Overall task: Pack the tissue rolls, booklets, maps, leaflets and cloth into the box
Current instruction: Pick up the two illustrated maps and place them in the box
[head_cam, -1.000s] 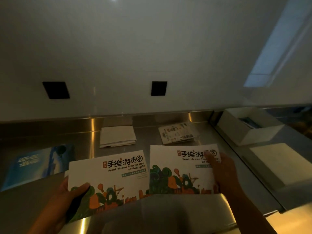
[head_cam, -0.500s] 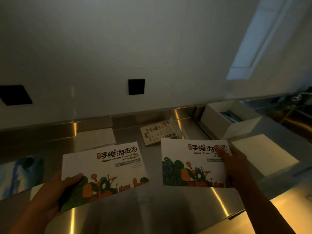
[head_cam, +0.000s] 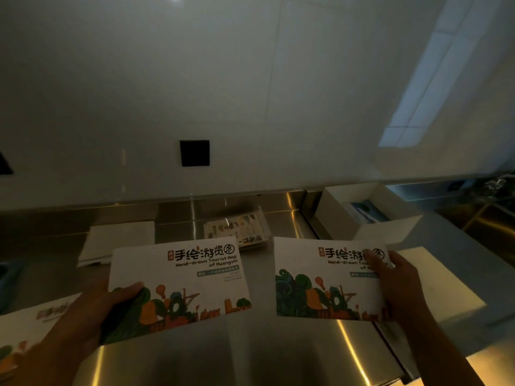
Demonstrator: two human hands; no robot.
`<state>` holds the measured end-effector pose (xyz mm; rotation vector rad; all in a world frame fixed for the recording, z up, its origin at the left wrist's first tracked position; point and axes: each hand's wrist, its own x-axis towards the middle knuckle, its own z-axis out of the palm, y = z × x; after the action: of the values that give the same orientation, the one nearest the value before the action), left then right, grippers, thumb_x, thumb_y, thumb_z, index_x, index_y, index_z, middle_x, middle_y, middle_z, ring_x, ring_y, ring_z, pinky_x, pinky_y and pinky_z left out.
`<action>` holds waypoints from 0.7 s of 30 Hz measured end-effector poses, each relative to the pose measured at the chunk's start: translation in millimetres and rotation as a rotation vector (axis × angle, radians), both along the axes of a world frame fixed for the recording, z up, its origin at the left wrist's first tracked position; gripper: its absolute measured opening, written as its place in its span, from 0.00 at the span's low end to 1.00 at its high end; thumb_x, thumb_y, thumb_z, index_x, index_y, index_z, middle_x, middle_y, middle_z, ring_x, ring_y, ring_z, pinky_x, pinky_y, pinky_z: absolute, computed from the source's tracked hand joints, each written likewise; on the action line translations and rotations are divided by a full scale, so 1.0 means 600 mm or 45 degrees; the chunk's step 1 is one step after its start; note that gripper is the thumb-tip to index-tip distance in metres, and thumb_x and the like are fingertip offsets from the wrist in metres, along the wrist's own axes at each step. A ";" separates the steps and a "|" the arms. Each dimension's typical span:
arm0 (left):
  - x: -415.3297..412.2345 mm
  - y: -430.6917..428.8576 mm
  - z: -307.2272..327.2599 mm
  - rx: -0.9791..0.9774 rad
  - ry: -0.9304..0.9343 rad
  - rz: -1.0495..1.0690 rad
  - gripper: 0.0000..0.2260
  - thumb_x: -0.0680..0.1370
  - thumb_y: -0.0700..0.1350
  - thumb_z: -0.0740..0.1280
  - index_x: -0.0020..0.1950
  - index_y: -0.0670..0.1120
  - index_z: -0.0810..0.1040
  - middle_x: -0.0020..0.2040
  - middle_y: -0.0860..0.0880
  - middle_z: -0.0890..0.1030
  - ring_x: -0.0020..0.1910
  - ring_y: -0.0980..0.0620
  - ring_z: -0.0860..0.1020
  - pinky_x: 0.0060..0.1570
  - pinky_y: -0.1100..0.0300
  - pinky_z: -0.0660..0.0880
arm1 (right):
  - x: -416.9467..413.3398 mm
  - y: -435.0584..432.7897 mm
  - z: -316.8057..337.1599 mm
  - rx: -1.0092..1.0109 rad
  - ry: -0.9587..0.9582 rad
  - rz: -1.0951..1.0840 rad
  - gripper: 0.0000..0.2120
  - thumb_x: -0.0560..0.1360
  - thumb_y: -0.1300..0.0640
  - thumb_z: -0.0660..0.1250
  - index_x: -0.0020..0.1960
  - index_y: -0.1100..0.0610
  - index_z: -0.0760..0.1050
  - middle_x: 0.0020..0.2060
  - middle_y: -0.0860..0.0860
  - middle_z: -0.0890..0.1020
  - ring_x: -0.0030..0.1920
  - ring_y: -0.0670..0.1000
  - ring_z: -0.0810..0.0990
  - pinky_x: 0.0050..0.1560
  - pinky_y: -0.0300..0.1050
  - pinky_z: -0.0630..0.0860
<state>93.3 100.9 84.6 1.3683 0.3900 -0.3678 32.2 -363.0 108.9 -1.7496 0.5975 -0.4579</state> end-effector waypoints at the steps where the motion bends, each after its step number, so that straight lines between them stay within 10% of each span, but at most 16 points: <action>1: -0.005 -0.026 -0.001 0.019 -0.016 0.015 0.18 0.62 0.40 0.71 0.51 0.50 0.76 0.43 0.39 0.85 0.44 0.35 0.83 0.45 0.43 0.78 | 0.000 -0.027 0.002 -0.004 -0.001 0.006 0.03 0.75 0.53 0.67 0.44 0.50 0.75 0.39 0.53 0.84 0.37 0.53 0.85 0.29 0.43 0.79; 6: -0.021 -0.160 -0.014 0.027 -0.036 0.046 0.18 0.65 0.40 0.71 0.53 0.48 0.77 0.41 0.41 0.86 0.37 0.38 0.84 0.32 0.50 0.80 | 0.004 -0.160 0.012 -0.041 -0.004 0.050 0.03 0.75 0.54 0.68 0.44 0.53 0.76 0.36 0.52 0.84 0.29 0.45 0.84 0.23 0.35 0.75; 21: 0.066 -0.372 -0.010 0.004 -0.071 0.007 0.24 0.62 0.42 0.73 0.57 0.44 0.76 0.43 0.42 0.86 0.39 0.39 0.85 0.34 0.51 0.80 | 0.082 -0.360 0.014 -0.033 0.048 0.064 0.05 0.75 0.53 0.67 0.45 0.54 0.75 0.31 0.52 0.85 0.29 0.50 0.85 0.23 0.37 0.77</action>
<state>132.9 -122.1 78.6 1.3775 0.3484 -0.3243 81.6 -578.7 117.5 -1.7972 0.5756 -0.4002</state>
